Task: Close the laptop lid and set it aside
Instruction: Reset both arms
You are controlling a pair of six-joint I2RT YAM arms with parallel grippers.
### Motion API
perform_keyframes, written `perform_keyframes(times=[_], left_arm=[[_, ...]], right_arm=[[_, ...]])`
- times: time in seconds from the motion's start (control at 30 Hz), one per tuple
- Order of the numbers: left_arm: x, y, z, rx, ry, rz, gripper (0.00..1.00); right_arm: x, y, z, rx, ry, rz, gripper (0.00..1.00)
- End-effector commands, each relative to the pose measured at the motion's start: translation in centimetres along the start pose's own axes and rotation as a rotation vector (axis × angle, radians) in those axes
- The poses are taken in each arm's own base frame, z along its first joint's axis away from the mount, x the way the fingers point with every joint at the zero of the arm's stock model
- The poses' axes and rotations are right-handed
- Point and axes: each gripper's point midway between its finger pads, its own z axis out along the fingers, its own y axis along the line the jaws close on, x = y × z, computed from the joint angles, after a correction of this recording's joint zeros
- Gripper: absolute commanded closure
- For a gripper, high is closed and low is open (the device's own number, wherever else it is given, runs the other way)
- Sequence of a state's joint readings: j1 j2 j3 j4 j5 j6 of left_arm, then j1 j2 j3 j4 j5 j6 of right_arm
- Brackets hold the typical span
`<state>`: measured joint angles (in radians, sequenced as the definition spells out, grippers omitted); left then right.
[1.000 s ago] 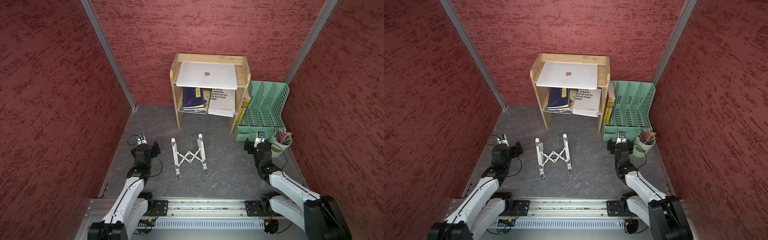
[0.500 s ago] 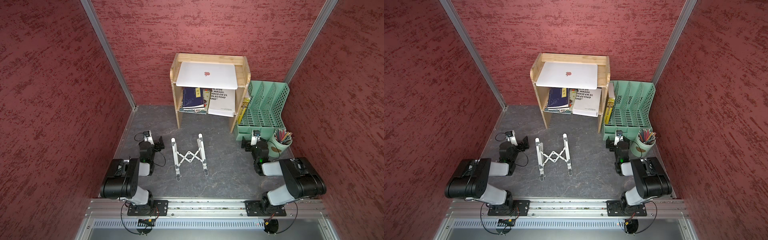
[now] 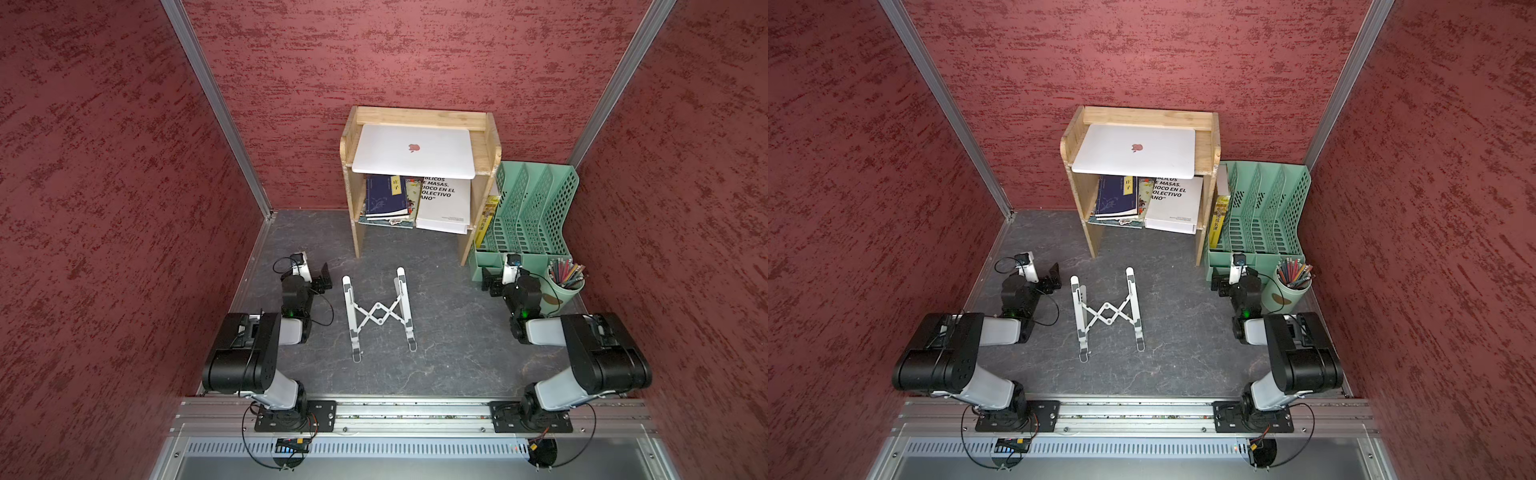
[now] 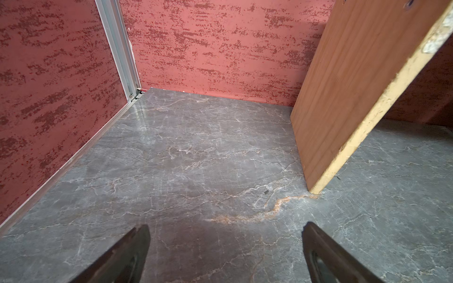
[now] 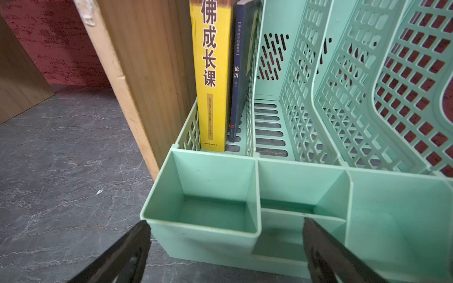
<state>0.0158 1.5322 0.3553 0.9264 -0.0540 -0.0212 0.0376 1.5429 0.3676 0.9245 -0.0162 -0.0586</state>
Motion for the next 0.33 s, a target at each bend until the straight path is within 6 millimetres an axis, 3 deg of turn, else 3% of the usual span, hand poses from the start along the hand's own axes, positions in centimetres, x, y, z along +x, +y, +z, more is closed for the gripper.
perform_keyframes(times=[0.0,0.3], left_arm=[[-0.26,-0.09,0.24,0.0,0.0,0.017,0.0],[-0.22,-0.06,0.26,0.005,0.003,0.015,0.0]], right_arm=[[-0.41,-0.14,0.17,-0.003,-0.005,0.011,0.01],[-0.44,-0.1,0.16,-0.004,-0.005,0.011,0.02]])
